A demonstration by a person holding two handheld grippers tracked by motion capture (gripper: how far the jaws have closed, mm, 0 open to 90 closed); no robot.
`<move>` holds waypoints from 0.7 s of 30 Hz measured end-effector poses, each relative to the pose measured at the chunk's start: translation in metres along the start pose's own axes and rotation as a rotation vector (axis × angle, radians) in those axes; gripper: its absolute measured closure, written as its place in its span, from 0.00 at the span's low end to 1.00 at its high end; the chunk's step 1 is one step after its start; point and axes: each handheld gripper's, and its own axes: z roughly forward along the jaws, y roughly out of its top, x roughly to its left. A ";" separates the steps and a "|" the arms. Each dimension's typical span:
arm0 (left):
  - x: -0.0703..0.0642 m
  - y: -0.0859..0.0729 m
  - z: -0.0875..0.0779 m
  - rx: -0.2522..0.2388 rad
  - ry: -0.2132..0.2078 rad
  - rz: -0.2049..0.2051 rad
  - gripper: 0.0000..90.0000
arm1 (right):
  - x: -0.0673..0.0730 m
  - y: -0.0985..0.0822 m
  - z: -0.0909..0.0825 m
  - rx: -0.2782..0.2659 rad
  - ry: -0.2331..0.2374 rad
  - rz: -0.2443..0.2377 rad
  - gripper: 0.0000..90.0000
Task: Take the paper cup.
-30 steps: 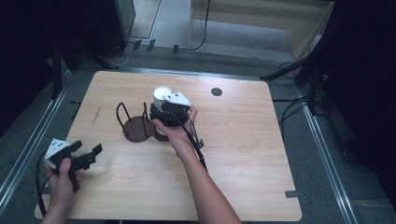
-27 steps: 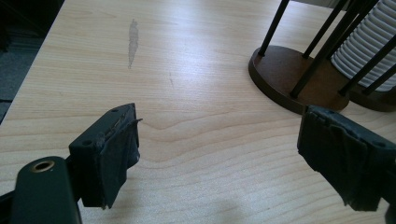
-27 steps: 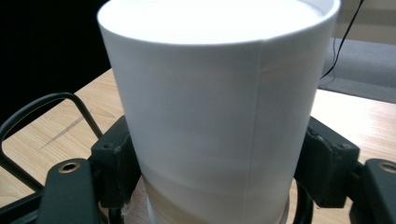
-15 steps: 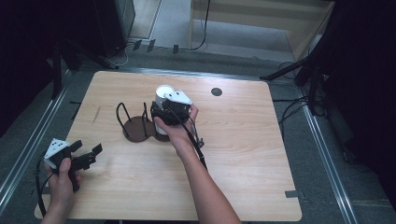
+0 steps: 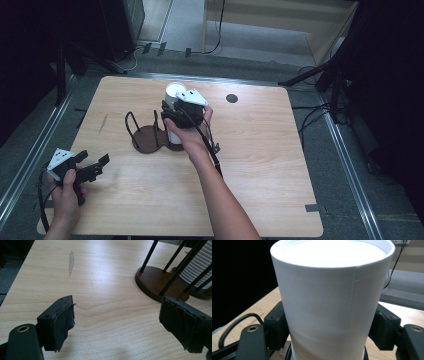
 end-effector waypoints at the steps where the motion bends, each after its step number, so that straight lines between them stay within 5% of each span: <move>1: 0.000 0.000 0.000 0.001 0.000 0.000 0.15 | 0.000 0.000 0.000 0.000 0.000 0.000 0.31; 4: 0.000 0.000 0.000 0.000 0.000 0.001 0.15 | -0.001 0.008 -0.005 -0.019 0.020 0.031 0.32; 21: 0.000 0.000 0.000 -0.003 0.001 0.000 0.15 | 0.002 0.032 -0.026 -0.098 0.011 0.023 0.34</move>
